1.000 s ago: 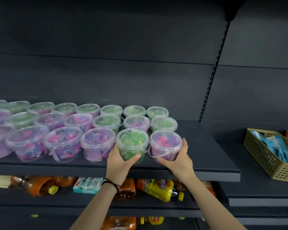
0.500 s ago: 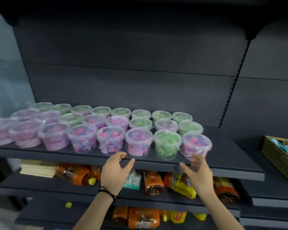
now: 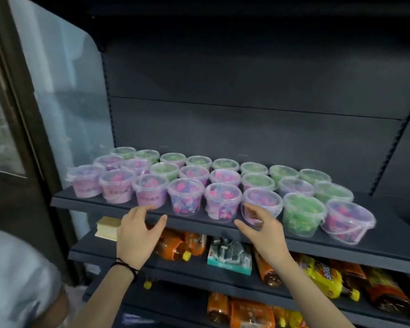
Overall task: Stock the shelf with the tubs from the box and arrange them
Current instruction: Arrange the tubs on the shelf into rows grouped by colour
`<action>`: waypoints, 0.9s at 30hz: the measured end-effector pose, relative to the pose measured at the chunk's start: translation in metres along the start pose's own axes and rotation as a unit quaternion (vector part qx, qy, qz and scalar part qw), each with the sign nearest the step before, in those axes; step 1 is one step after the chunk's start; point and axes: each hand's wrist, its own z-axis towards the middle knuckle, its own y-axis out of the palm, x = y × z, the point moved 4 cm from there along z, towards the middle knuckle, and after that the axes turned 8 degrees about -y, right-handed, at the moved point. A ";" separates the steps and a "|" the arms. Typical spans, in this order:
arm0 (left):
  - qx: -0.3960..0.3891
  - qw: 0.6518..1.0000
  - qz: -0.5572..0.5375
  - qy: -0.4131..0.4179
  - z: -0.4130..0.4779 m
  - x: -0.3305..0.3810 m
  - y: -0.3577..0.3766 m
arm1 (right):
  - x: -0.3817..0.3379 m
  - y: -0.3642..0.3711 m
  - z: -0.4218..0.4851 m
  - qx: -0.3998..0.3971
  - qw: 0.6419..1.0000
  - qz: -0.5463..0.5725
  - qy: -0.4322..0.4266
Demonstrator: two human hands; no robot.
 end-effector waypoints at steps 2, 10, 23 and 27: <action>0.004 1.000 0.006 -0.001 0.020 -0.007 -0.008 | -0.010 0.015 0.020 -0.017 1.000 -0.003 -0.017; 0.033 0.999 0.031 0.021 0.107 -0.029 -0.004 | -0.026 0.084 0.104 -0.090 0.994 -0.015 -0.060; -0.021 0.980 0.191 0.042 0.184 -0.092 0.013 | -0.053 0.192 0.154 -0.239 0.963 -0.057 -0.112; -0.014 0.974 0.202 0.101 0.193 -0.102 0.008 | -0.075 0.223 0.155 -0.271 0.939 -0.161 -0.137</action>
